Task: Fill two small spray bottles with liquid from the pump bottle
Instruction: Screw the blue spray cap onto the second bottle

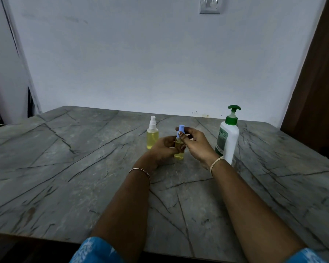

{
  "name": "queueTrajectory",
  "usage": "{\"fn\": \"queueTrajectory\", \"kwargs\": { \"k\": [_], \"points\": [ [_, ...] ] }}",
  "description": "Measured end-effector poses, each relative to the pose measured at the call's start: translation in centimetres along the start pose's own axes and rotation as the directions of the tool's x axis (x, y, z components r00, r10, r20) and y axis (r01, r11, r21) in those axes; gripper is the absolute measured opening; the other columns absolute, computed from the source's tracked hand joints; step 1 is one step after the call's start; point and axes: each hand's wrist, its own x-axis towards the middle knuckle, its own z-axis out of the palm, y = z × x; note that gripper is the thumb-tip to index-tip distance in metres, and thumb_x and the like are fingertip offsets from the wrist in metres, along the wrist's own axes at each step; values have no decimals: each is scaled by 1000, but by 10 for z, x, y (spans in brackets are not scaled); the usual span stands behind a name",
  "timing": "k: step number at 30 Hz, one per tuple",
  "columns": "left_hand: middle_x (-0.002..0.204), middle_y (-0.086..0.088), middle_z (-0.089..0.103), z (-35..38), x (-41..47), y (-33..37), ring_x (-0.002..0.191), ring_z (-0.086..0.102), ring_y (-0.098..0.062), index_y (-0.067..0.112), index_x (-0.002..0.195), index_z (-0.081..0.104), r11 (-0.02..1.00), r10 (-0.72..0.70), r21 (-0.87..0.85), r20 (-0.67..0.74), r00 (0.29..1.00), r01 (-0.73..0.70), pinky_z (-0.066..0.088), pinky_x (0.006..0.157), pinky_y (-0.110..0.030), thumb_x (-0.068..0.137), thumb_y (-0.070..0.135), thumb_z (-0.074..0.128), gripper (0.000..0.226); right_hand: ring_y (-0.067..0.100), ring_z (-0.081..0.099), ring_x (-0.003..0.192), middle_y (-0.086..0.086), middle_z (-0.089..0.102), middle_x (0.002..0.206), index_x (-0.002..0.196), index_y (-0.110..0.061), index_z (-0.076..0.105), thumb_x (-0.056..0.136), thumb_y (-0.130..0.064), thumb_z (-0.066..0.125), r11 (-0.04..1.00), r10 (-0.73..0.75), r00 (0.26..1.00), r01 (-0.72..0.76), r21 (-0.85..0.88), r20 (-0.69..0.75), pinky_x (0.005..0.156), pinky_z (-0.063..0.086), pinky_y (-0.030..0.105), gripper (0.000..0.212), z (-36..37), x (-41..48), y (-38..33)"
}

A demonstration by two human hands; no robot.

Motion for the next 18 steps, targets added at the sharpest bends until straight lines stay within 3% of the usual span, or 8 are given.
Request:
{"fn": "queueTrajectory", "kwargs": {
  "k": [1, 3, 5, 7, 12, 16, 18],
  "points": [
    [111, -14, 66, 0, 0, 0, 99, 64, -17, 4, 121, 57, 1000, -3, -16, 10, 1000, 3, 52, 89, -28, 85, 4, 67, 38, 16, 57, 109, 6, 63, 121, 127, -12, 60, 98, -23, 54, 1000, 4, 1000, -4, -4, -3, 74, 46, 12, 32, -1, 0, 0],
    [107, -13, 67, 0, 1, -1, 95, 65, -14, 4, 120, 59, 1000, -6, -31, 12, 1000, 7, 53, 86, -25, 84, 4, 68, 37, 19, 55, 115, 7, 64, 121, 121, -10, 65, 95, -26, 57, 999, 13, 999, -14, -35, -29, 94, 48, 30, 31, -3, 1, 3],
    [102, -12, 68, 0, 1, -3, 89, 67, -11, 2, 118, 60, 999, 0, -33, 5, 1000, 0, 55, 82, -24, 82, 3, 69, 36, 21, 54, 116, 5, 65, 120, 116, -13, 67, 91, -35, 62, 990, 29, 995, -41, -133, -97, 104, 39, 46, 33, -3, 2, 7],
    [96, -9, 69, 1, 2, -3, 83, 68, -8, 4, 112, 62, 999, 14, -33, 0, 1000, -14, 56, 78, -23, 81, 1, 70, 32, 19, 55, 111, 0, 65, 117, 111, -18, 68, 87, -42, 65, 974, 25, 983, -64, -218, -181, 103, 36, 47, 34, -2, 4, 10],
    [94, -8, 70, 2, 4, -4, 79, 69, -7, 10, 109, 61, 999, 31, -17, -25, 999, -32, 56, 73, -22, 80, -3, 69, 32, 12, 55, 90, -4, 67, 104, 101, -23, 69, 85, -48, 65, 944, -44, 960, -51, -327, -275, 87, 24, 33, 30, 3, 5, 9],
    [86, 1, 70, 3, 4, -3, 71, 68, 0, 21, 98, 61, 997, 68, 48, -57, 996, -66, 56, 66, -18, 79, -5, 69, 33, 13, 58, 89, -5, 68, 98, 99, -24, 69, 86, -50, 63, 920, -61, 953, -63, -387, -298, 93, 25, 35, 30, 5, 5, 8],
    [83, 6, 69, 3, 4, -3, 69, 67, 3, 25, 95, 60, 993, 92, 82, -69, 993, -86, 53, 61, -14, 78, -5, 69, 35, 14, 59, 90, -5, 68, 98, 98, -24, 68, 86, -50, 64, 914, -64, 952, -64, -401, -298, 97, 33, 37, 29, 5, 5, 7]
  ]
}}
